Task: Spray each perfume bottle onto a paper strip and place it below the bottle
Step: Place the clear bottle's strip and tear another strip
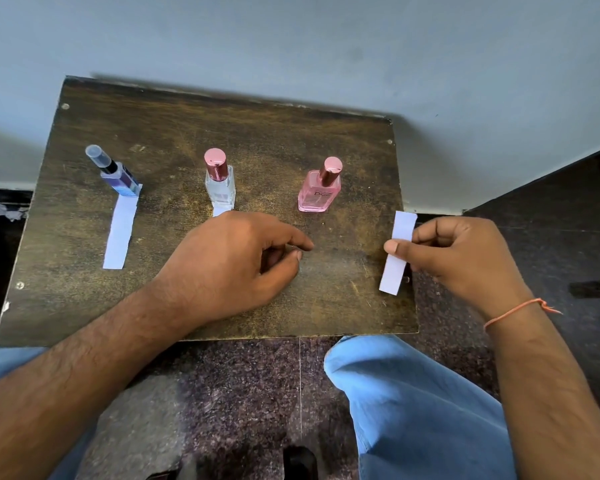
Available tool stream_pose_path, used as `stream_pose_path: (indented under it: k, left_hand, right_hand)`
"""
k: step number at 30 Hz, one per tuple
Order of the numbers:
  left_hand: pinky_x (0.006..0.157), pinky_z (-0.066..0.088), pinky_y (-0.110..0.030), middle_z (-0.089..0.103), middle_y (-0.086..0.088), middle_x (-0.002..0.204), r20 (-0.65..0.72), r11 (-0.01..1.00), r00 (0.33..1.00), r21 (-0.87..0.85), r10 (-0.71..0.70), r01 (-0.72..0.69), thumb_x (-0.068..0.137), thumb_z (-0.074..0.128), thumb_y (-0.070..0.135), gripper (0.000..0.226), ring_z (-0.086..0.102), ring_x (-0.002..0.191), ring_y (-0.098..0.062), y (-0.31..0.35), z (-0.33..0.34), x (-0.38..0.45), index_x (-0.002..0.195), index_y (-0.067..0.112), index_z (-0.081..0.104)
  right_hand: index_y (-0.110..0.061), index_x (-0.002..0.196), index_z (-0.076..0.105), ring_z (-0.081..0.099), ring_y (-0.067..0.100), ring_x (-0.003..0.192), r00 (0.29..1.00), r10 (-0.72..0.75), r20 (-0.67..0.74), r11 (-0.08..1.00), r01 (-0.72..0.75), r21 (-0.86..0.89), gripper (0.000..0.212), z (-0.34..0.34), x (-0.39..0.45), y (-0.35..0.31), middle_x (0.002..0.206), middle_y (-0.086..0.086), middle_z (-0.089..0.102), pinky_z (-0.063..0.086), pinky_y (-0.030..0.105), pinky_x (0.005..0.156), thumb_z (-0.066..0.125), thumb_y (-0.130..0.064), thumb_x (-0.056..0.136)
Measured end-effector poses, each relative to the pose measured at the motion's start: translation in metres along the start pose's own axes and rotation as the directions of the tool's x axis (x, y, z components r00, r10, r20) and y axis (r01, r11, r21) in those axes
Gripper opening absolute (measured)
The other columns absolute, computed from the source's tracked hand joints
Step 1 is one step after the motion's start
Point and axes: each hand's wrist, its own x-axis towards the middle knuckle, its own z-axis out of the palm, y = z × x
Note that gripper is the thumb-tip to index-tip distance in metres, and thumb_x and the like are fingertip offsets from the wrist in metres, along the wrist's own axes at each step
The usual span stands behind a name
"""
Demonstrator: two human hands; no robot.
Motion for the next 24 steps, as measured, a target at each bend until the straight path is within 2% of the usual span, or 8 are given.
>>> stream_pose_path:
  k: [3,6,9,10,13,15,22,24]
  left_hand:
    - [0.067,0.065,-0.033,0.077,0.021,0.091,-0.016,1.000,1.000,0.001,0.015,-0.015,0.095,0.062,0.051,0.028,0.072,0.078,0.003,0.001,-0.001,-0.001,0.117,0.044,0.079]
    - [0.074,0.065,-0.029,0.080,0.023,0.098,-0.025,0.998,1.000,-0.063,0.017,-0.018,0.097,0.067,0.050,0.025,0.075,0.085,0.005,0.000,-0.002,-0.004,0.116,0.041,0.081]
    - [0.075,0.056,-0.009,0.081,0.025,0.100,-0.001,0.977,1.000,-0.212,-0.004,0.003,0.098,0.077,0.037,0.016,0.073,0.084,0.014,-0.001,-0.002,-0.007,0.113,0.036,0.084]
    - [0.075,0.057,-0.010,0.082,0.023,0.099,0.018,0.963,1.000,-0.269,-0.020,0.025,0.098,0.078,0.034,0.015,0.073,0.083,0.012,-0.003,-0.002,-0.007,0.111,0.034,0.085]
    - [0.084,0.066,-0.041,0.084,0.013,0.096,0.111,0.895,0.993,-0.435,-0.049,0.093,0.101,0.075,0.031,0.012,0.080,0.087,-0.011,-0.008,-0.005,-0.009,0.107,0.029,0.086]
    - [0.088,0.065,-0.037,0.085,0.010,0.098,0.154,0.852,0.987,-0.508,-0.057,0.128,0.101,0.074,0.028,0.014,0.081,0.091,-0.012,-0.011,-0.009,-0.009,0.107,0.024,0.086]
    - [0.055,0.042,-0.020,0.074,0.004,0.068,0.230,0.802,0.969,-0.559,-0.096,0.212,0.101,0.074,0.031,0.014,0.051,0.056,-0.003,-0.024,-0.026,-0.018,0.103,0.028,0.087]
    - [0.052,0.039,-0.023,0.065,-0.001,0.061,0.258,0.788,0.959,-0.563,-0.117,0.248,0.101,0.074,0.032,0.014,0.047,0.051,-0.007,-0.027,-0.030,-0.021,0.102,0.026,0.087]
  right_hand:
    - [-0.008,0.081,0.083,0.058,0.006,0.052,0.995,-0.062,0.074,0.981,0.047,0.189,0.027,0.008,-0.004,-0.011,0.062,0.004,0.074,0.044,0.015,0.049,0.094,-0.030,0.069]
    - [-0.010,0.079,0.084,0.055,0.024,0.063,0.989,-0.092,0.113,0.969,0.062,0.241,0.037,0.020,-0.009,-0.023,0.076,0.027,0.075,0.041,0.021,0.047,0.090,-0.043,0.063]
    - [-0.007,0.081,0.083,0.052,0.031,0.072,0.982,-0.105,0.158,0.957,0.056,0.286,0.038,0.035,-0.014,-0.033,0.094,0.041,0.071,0.042,0.021,0.045,0.089,-0.041,0.065]
    - [-0.010,0.079,0.083,0.052,0.031,0.074,0.977,-0.109,0.185,0.951,0.048,0.304,0.033,0.040,-0.016,-0.038,0.095,0.041,0.071,0.042,0.020,0.045,0.088,-0.040,0.066]
    - [-0.019,0.076,0.085,0.052,0.031,0.072,0.954,-0.135,0.268,0.933,0.032,0.357,0.021,0.054,-0.021,-0.052,0.092,0.037,0.072,0.043,0.023,0.045,0.088,-0.038,0.067]
    - [-0.021,0.079,0.087,0.054,0.030,0.072,0.938,-0.158,0.310,0.926,0.032,0.376,0.018,0.062,-0.023,-0.058,0.088,0.033,0.073,0.043,0.024,0.046,0.088,-0.036,0.069]
    - [-0.009,0.095,0.087,0.067,0.021,0.076,0.927,-0.148,0.344,0.917,-0.002,0.399,0.037,0.080,-0.024,-0.070,0.094,0.020,0.083,0.045,0.025,0.048,0.084,-0.038,0.073]
    - [-0.011,0.093,0.088,0.069,0.017,0.073,0.929,-0.142,0.343,0.911,-0.013,0.412,0.032,0.085,-0.024,-0.075,0.092,0.016,0.084,0.045,0.023,0.047,0.084,-0.036,0.074]
